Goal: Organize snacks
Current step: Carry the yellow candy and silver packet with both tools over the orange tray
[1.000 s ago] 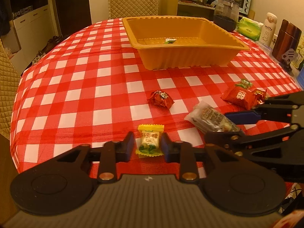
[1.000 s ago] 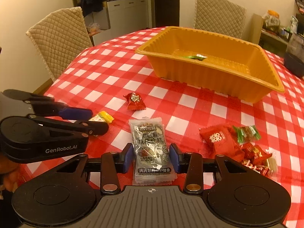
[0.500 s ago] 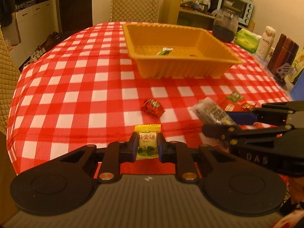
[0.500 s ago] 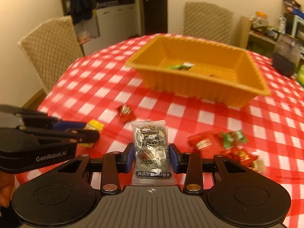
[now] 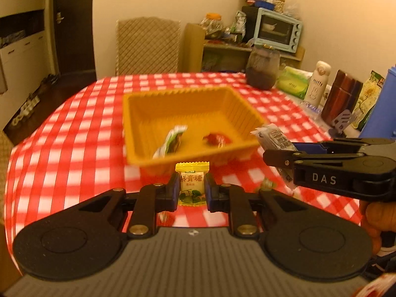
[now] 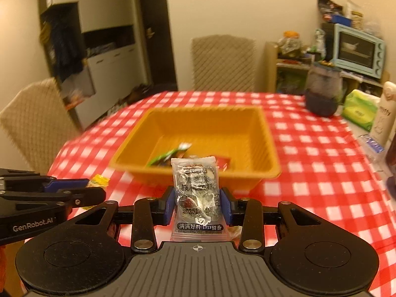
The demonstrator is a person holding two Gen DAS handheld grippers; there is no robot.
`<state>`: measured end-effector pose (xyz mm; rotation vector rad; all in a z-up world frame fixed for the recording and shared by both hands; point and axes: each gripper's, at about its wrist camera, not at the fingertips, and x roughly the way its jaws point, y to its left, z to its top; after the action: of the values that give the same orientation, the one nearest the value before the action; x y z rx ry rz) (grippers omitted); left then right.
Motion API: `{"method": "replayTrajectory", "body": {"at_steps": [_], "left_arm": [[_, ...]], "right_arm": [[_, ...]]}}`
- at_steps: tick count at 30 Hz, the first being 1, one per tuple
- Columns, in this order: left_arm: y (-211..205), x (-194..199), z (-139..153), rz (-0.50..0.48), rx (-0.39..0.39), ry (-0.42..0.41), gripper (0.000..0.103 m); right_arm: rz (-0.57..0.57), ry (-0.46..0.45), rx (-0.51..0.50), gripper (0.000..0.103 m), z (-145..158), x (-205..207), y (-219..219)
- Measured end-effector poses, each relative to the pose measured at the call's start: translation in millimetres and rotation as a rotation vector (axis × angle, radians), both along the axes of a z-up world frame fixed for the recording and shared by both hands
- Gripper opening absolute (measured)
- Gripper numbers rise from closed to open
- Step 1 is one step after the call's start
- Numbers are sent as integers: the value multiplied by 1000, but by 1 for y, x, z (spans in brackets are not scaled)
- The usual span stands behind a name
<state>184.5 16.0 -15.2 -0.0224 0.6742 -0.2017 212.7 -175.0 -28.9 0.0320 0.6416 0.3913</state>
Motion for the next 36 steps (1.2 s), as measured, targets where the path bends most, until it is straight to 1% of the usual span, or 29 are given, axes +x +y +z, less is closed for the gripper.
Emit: {"method": "replayTrajectory", "body": {"at_steps": [5,8,12,18,22,28,33,36], "left_arm": [[-4,30,19,-18,-14,-25,18],[-6,49,24,-31,-5,-42,18],[-7,77,25,-35,3,-39,18],[4,111,21,3,-69,-14,18],[10,128,16,20,-49,-16,18],[17,141,5,33,-78,27,18],[15,144,1,22,-72,37,18],[17,148,-2,33,-73,44,18]], "right_arm": [[-33,-31,5,39,17,22,-8],[-48,-40,8,39,23,37,-8],[-59,-27,12,39,24,58,-5],[-77,-1,11,39,22,87,1],[-75,19,16,39,16,104,7],[-77,41,17,39,8,126,12],[-78,56,19,39,4,136,17],[-78,67,22,39,2,141,18]]}}
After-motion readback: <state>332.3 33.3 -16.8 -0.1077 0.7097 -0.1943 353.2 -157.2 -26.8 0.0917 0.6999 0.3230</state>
